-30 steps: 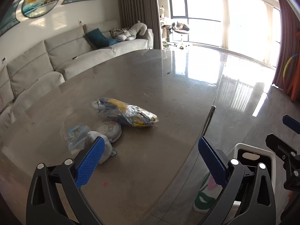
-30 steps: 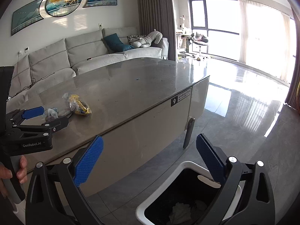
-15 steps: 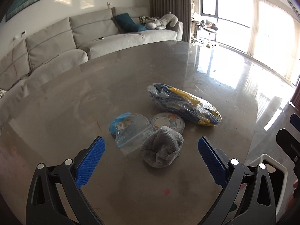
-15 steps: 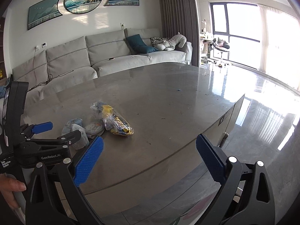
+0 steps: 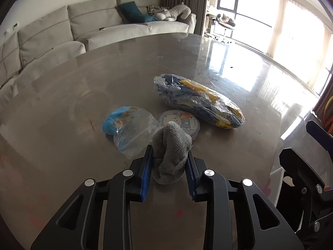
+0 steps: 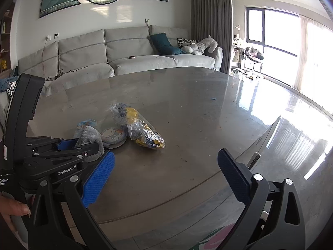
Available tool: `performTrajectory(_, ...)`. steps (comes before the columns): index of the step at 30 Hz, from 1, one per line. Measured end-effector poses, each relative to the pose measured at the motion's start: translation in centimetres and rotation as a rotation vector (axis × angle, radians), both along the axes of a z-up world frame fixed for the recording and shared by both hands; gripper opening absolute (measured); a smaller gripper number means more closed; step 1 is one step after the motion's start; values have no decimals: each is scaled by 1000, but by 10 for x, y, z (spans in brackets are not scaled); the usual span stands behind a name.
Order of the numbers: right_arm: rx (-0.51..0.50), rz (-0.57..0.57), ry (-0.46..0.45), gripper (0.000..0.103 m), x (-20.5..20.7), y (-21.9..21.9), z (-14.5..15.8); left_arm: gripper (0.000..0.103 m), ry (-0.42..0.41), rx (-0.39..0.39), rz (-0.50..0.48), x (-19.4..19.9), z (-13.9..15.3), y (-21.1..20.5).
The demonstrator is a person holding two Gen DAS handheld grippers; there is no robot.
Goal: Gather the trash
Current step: 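Grasp the clear bag of yellow-blue items with the right tool while the left holds the sock, then carry the grey sock and clear bag with both tools over the white bin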
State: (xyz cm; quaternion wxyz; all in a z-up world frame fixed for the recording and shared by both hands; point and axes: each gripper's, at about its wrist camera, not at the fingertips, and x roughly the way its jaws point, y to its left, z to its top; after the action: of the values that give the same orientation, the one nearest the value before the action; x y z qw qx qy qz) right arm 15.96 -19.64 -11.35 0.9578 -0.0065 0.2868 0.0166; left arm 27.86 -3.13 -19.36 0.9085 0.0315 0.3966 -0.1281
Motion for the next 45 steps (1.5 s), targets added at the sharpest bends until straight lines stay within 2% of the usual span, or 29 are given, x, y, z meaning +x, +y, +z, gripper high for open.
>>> performTrajectory(4, -1, 5, -3, 98, 2, 5, 0, 26, -63, 4, 3, -13, 15, 6)
performTrajectory(9, 3, 16, -4, 98, 18, 12, -1, 26, -160, 63, 45, -22, 32, 11)
performTrajectory(18, -25, 61, 5, 98, 65, 26, -11, 26, -114, 11, 73, -9, 32, 23)
performTrajectory(26, -6, 99, 64, 98, 87, 31, -24, 26, -112, 23, 91, 2, 28, 21)
performTrajectory(29, -5, 119, 80, 92, 86, 32, -27, 26, -124, 34, 92, 6, 27, 18)
performTrajectory(32, -11, 128, 98, 81, 86, 32, -29, 26, -134, 42, 87, 7, 26, 14)
performTrajectory(33, -12, 127, 94, 65, 84, 31, -29, 26, -133, 40, 84, 6, 25, 14)
performTrajectory(34, -14, 126, 101, 36, 84, 31, -30, 26, -132, 38, 81, 4, 25, 12)
performTrajectory(35, -10, 125, 124, 26, 86, 30, -32, 26, -132, 37, 81, 4, 25, 12)
performTrajectory(37, 16, 124, 153, 16, 87, 24, -34, 26, -133, 35, 77, 4, 26, 12)
performTrajectory(39, 11, 119, 139, 11, 82, 21, -31, 26, -138, 36, 75, 3, 27, 12)
performTrajectory(45, 58, 91, 79, 8, 66, 13, -8, 26, -157, 19, 67, -3, 32, 14)
